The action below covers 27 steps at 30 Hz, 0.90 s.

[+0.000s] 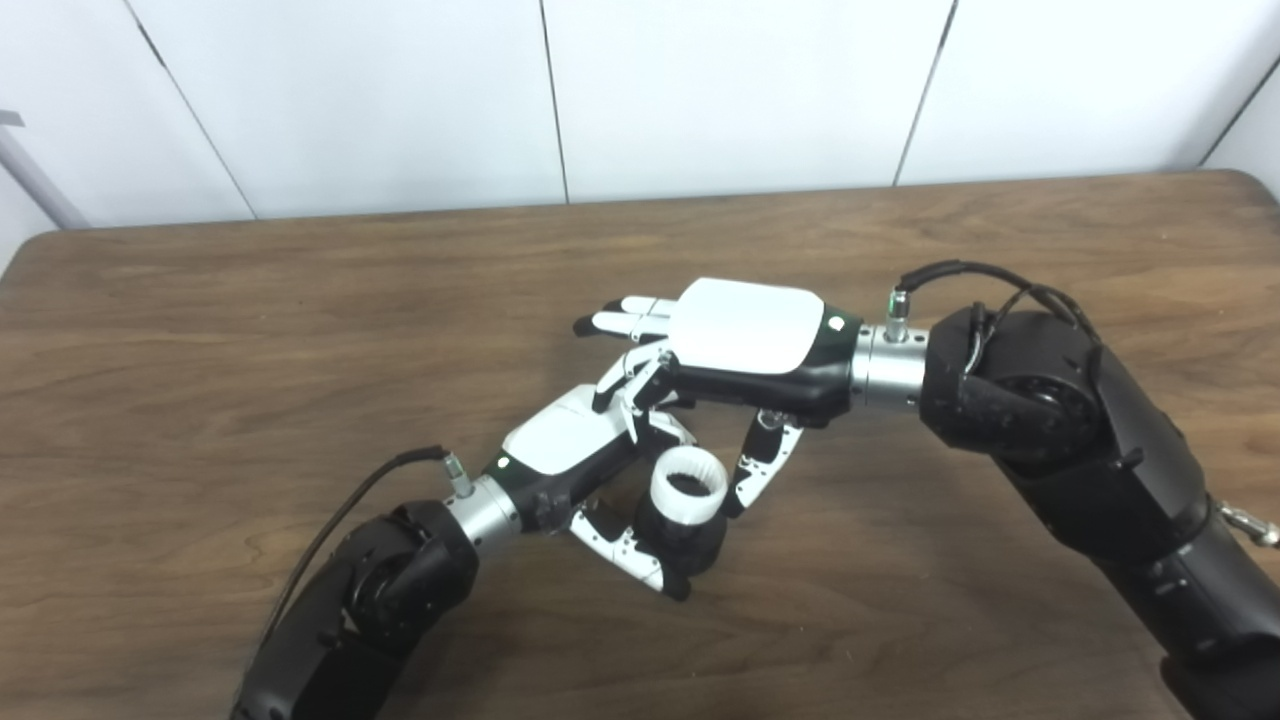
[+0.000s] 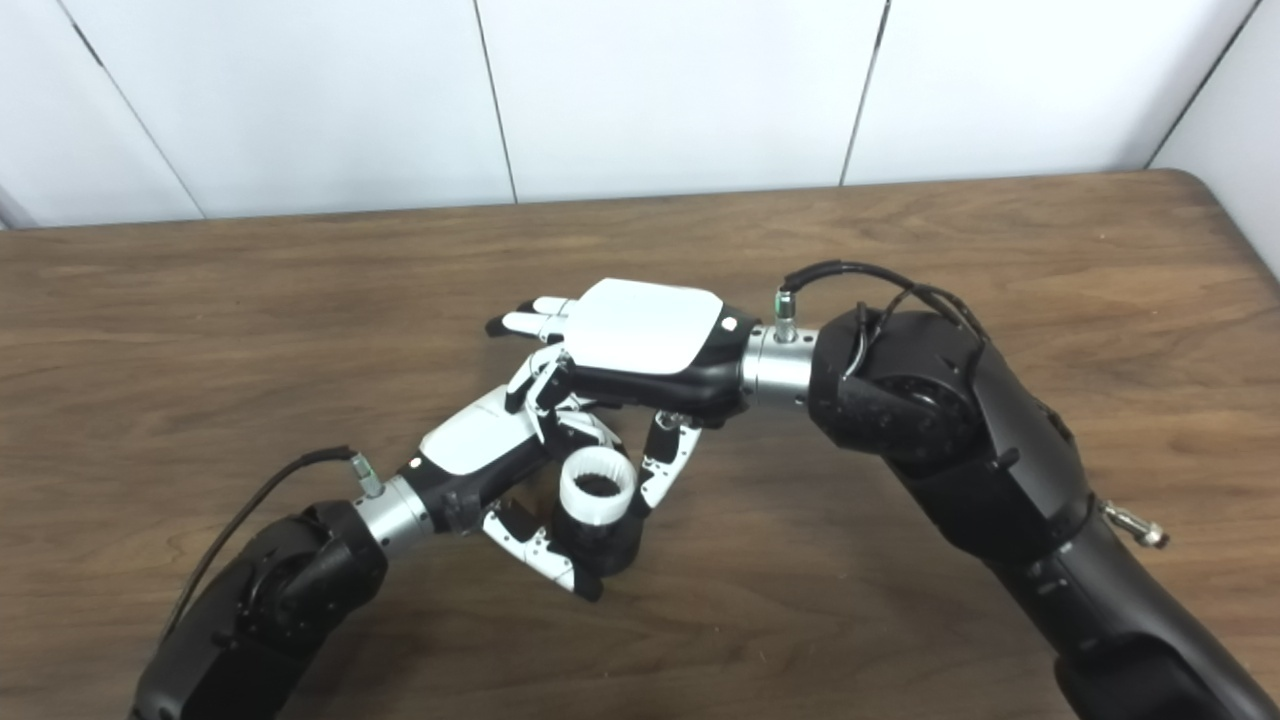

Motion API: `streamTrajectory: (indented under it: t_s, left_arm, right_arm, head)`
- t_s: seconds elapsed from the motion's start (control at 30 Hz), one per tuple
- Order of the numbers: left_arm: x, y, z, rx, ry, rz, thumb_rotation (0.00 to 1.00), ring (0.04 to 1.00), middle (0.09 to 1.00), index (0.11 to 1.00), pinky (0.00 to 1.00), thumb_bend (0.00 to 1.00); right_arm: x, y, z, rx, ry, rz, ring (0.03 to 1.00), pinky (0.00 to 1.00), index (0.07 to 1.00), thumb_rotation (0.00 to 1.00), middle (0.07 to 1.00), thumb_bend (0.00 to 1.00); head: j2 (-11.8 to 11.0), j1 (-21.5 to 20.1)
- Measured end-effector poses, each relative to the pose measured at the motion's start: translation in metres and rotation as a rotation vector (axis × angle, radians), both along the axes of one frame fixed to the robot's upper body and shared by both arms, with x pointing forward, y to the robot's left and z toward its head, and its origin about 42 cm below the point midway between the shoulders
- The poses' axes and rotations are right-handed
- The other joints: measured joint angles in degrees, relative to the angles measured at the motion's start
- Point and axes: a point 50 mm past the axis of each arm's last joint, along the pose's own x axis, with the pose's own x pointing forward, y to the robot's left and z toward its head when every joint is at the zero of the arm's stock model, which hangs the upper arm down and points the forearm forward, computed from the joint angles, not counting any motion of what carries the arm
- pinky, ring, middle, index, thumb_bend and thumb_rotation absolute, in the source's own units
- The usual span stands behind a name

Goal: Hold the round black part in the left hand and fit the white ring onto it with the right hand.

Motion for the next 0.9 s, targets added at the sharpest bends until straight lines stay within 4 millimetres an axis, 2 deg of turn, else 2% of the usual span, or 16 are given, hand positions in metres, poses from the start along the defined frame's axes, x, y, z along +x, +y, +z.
streamTrajectory:
  t_s: [0.6,0.83,0.9]
  left_arm:
    - [0.0024,0.0045,0.0015,-0.013,0.009,0.013,0.06,0.921,0.716,0.482,1.00,0.52]
    - [0.0020,0.0054,0.0013,0.006,-0.027,-0.001,0.06,0.939,0.709,0.482,1.00,0.52]
    - [0.0017,0.0058,0.0013,0.017,-0.042,-0.003,0.06,0.917,0.708,0.482,1.00,0.52]
  right_arm:
    - [-0.0036,-0.0026,-0.0060,0.016,0.006,0.000,1.000,1.00,0.481,0.14,0.820,0.52]
    - [-0.0030,-0.0023,-0.0058,0.019,-0.003,0.005,1.000,1.00,0.481,0.14,0.795,0.52]
    - [-0.0025,-0.0020,-0.0049,0.017,-0.008,0.004,1.000,1.00,0.481,0.14,0.786,0.52]
  head:
    - [-0.88,0.09]
    - [-0.97,0.09]
    - [-0.88,-0.09]
